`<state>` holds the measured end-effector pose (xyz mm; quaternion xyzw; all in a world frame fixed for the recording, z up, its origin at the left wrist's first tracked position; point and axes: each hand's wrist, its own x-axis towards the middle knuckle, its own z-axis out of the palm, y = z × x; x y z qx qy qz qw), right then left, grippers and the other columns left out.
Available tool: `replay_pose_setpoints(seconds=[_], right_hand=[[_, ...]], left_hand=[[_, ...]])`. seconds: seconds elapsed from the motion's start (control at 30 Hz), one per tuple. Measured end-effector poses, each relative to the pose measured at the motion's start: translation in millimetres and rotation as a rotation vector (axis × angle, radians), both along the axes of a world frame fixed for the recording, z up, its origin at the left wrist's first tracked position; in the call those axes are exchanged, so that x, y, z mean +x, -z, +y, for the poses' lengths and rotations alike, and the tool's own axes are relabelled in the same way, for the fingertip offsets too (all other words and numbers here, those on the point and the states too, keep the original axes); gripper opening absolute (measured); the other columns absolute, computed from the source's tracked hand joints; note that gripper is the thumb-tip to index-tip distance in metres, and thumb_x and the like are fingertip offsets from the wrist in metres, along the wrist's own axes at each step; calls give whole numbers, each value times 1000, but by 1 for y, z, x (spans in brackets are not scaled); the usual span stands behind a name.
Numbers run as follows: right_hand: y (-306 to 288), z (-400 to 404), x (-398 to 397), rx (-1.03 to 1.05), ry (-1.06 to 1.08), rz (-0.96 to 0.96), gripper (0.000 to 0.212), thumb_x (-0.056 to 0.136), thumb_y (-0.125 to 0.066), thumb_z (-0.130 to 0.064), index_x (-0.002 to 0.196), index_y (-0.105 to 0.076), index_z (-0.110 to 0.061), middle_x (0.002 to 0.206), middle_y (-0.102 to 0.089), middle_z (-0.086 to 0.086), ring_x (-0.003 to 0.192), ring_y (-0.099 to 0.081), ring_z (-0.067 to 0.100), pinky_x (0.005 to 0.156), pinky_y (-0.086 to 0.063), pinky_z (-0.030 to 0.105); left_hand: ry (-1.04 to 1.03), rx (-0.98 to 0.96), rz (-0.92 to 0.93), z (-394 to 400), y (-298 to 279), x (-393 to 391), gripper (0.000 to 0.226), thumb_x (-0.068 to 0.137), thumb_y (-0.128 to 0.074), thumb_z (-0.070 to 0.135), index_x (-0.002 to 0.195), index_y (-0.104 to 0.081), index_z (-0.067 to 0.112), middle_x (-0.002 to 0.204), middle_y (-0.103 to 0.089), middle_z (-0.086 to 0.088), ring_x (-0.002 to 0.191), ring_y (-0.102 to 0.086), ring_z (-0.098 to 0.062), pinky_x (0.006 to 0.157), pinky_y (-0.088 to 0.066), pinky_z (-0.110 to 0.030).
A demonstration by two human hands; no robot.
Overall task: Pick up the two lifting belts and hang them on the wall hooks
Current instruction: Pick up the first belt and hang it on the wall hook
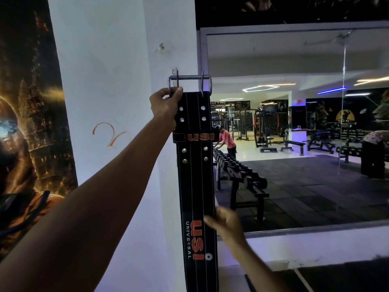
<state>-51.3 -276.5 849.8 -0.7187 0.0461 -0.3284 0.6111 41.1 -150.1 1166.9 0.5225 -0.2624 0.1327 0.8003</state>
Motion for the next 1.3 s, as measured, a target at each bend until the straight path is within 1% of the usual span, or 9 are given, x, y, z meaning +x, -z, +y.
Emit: replay_pose_setpoints(seconds=[0.13,0.2,0.33,0.43,0.57,0.67,0.77,0.97,1.3], right_hand=[[53,-4,-10,39,-22,155,21,73,-85,-16,86,-73,-5,82,-78,9,81,-74,24,70,-55,24],[37,-7,-12,24,-30,141,39,66,-89,-31,90,-73,-4,86,-78,9,83,-75,21,72,-55,25],[-53,-10,-14,75,1,-15,28,81,-76,-28,104,-67,-17,96,-74,1,78,-72,0,69,-57,14],[-142,-10,-15,73,67,-222,33,88,-69,-35,112,-67,-13,96,-74,-2,88,-74,11,87,-60,33],[-242,-5,-12,-72,102,-362,49,92,-67,-34,134,-56,-12,99,-69,-10,101,-69,10,94,-55,33],[-283,2,-3,-144,101,-298,48,91,-69,-33,131,-57,-11,96,-71,-6,100,-69,14,84,-56,24],[-297,7,5,-91,128,-303,27,89,-72,-15,113,-68,-4,97,-72,5,76,-65,4,53,-47,2],[-306,17,14,64,141,-329,17,82,-78,-10,98,-75,-7,81,-71,3,67,-64,10,36,-41,8],[-317,14,22,127,144,-417,19,78,-80,-3,96,-75,-3,78,-70,5,63,-62,5,50,-45,3]], left_hand=[[-6,-5,18,3,2,4,11,89,-77,20,90,-68,13,76,-70,-5,49,-58,-15,46,-52,-24],[-15,-7,3,3,4,5,12,89,-76,20,92,-69,12,73,-68,-3,46,-59,-11,48,-51,-22],[-11,-25,11,7,3,8,11,88,-77,20,91,-69,12,76,-71,-4,56,-65,-15,52,-55,-24],[3,-35,12,6,6,9,11,88,-77,19,91,-69,12,76,-71,-4,54,-64,-14,56,-55,-25],[40,-27,12,1,13,7,11,86,-79,18,90,-71,11,78,-72,-7,60,-67,-18,67,-60,-32],[71,-13,9,0,17,2,11,87,-77,19,89,-69,11,75,-71,-6,60,-67,-18,61,-60,-29],[86,21,1,2,19,0,11,90,-74,18,92,-69,9,75,-68,-6,61,-65,-18,59,-58,-27],[120,136,-83,19,19,5,14,96,-66,24,101,-71,12,82,-71,-3,67,-67,-15,64,-56,-27],[316,414,-117,38,107,1,47,99,-51,49,114,-74,10,101,-79,-3,87,-75,-12,71,-59,-21]])
